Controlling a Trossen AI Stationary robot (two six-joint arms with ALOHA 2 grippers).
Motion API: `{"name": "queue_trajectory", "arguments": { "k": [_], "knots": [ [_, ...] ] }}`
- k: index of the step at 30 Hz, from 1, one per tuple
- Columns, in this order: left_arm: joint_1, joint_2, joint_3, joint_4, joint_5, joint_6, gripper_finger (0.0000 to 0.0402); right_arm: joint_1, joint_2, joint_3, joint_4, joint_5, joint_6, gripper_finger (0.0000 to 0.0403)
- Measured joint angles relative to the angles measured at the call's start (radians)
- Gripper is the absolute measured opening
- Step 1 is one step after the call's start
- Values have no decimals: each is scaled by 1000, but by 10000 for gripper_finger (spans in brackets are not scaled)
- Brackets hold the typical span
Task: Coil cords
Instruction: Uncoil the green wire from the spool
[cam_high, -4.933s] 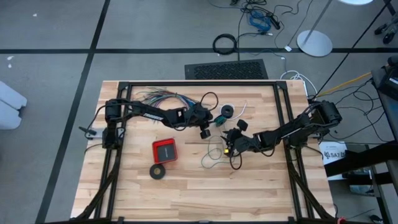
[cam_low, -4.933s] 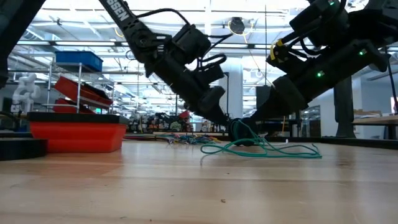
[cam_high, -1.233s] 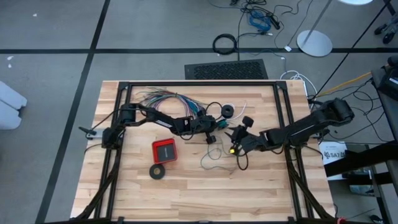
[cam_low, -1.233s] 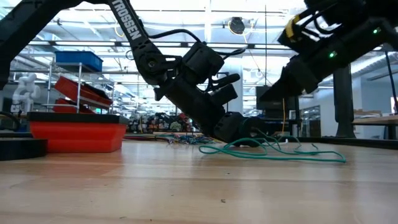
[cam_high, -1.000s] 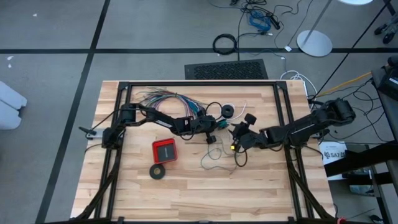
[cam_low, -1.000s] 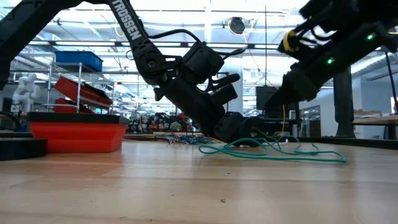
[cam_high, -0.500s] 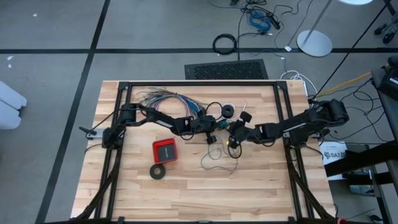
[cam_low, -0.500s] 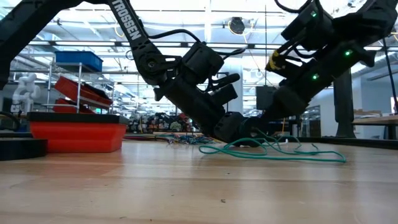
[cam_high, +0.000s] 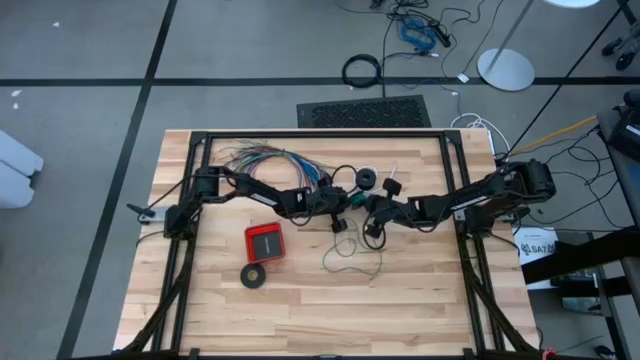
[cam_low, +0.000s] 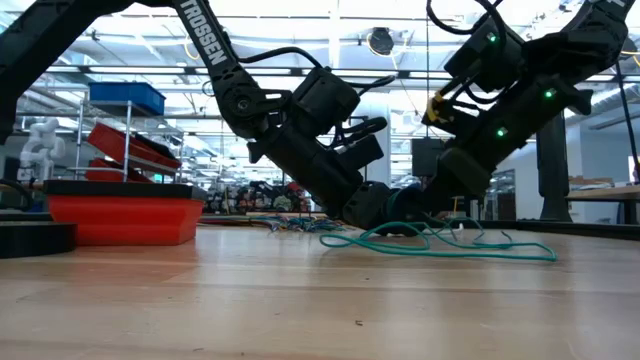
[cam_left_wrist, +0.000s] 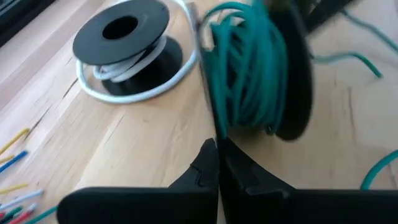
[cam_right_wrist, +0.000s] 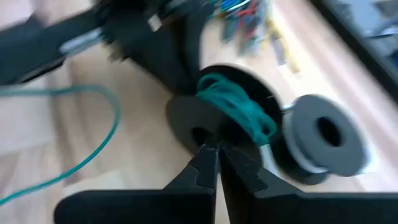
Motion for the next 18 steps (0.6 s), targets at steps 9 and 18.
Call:
{"name": "queue_trajectory", "arguments": {
  "k": [9,18],
  "knots": [
    [0,0,5,23,-6,0,11,-15,2,0,14,-10,6,3],
    [0,0,6,0,-51,-1,3,0,1,0,-5,4,19,6]
  ]
}}
